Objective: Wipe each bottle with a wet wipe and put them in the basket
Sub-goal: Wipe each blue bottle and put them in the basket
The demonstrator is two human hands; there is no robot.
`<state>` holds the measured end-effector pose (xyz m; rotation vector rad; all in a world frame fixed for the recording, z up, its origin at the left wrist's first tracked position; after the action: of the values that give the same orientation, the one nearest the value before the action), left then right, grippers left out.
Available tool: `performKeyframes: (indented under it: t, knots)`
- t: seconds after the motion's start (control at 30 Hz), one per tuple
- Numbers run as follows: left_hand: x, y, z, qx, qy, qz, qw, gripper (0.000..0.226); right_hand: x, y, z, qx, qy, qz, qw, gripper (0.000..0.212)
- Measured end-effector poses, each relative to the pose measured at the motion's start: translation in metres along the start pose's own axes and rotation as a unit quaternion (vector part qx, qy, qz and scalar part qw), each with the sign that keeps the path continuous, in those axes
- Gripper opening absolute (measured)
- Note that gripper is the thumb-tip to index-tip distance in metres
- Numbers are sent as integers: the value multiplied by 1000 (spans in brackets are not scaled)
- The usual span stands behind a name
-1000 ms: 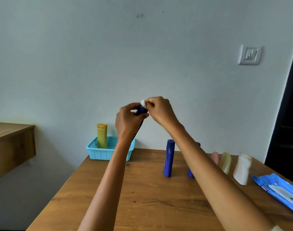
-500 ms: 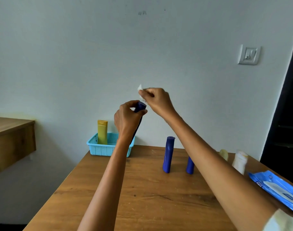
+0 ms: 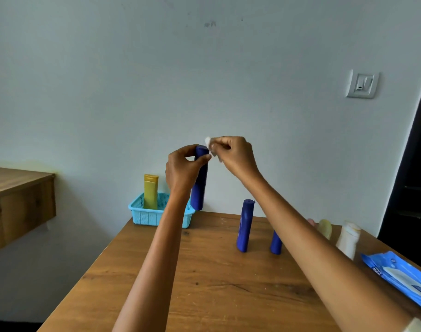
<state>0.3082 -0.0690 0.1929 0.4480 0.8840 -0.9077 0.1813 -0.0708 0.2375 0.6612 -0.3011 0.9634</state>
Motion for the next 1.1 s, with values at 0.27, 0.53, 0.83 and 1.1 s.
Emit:
performKeyframes:
  t: [0.27, 0.53, 0.83, 1.1]
  knots:
    - [3, 23, 10, 72, 69, -229, 968, 18, -35, -24, -40, 68, -75, 59, 993, 37]
    - [2, 9, 8, 81, 48, -237, 967, 22, -4, -32, -33, -108, 52, 87, 989, 26]
    - [14, 8, 8, 45, 126, -252, 958, 17, -48, -41, -67, -124, 190, 5, 974, 34]
    - [7, 7, 7, 46, 121, -263, 956, 5, -31, -36, -67, -118, 190, 42, 974, 36]
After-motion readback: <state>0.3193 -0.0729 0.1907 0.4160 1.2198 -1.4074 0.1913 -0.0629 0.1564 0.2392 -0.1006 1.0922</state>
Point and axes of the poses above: each hand's wrist, its own z-axis towards the middle knuckle, its own y-axis out of the back of the hand, x = y × z, the point moved 3 cm from there along z, towards the middle knuckle, and after that the axes turned 4 degrees about -x, right-handed, at the moved point
